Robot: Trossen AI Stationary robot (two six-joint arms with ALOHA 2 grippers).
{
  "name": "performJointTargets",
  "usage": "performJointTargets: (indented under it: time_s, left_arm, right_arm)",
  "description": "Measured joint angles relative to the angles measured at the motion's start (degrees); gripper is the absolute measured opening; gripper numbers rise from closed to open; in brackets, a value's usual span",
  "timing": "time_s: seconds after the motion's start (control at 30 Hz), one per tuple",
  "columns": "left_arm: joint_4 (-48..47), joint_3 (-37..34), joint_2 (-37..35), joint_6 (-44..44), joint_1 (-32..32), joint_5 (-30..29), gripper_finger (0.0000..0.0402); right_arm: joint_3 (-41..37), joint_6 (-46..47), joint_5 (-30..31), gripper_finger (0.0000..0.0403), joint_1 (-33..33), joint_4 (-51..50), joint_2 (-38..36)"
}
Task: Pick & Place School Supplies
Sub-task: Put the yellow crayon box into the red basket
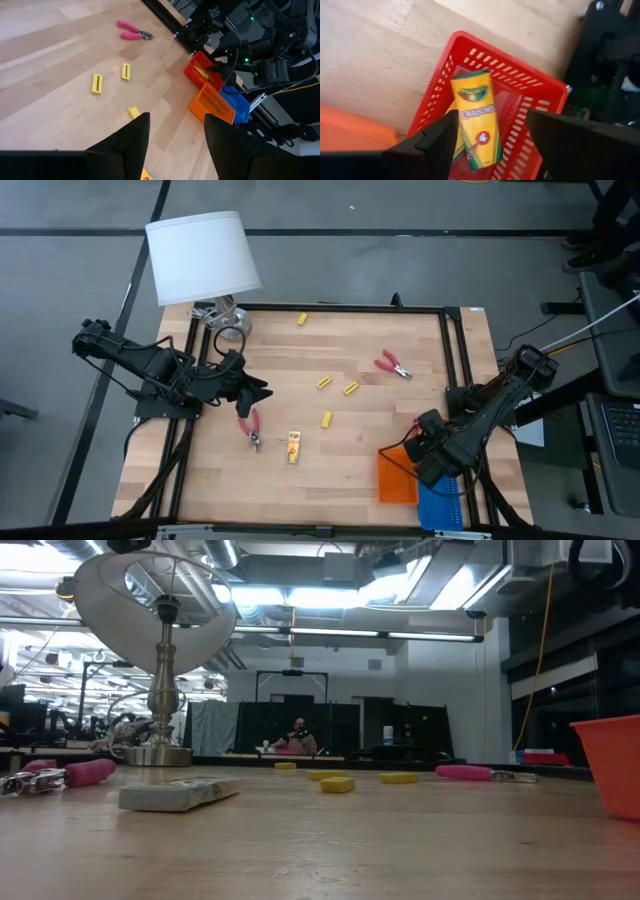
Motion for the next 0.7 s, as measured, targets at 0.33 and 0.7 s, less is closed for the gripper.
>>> performJointTargets:
  time_s: [0.33,0.7]
  left_arm:
    - [-3.5,0.0,0.0,-0.5,0.0,-0.2,0.0185]
    - [-23.5,0.0,0.0,-12.8,-1.0,0.2,0.0184]
  right_arm:
    - [1.5,-19.5,22.4,0.0255,-13.4,45.2,-3.4]
    - [4.3,-40.2,-10.2,0.0228,-35.7,75.0,6.0]
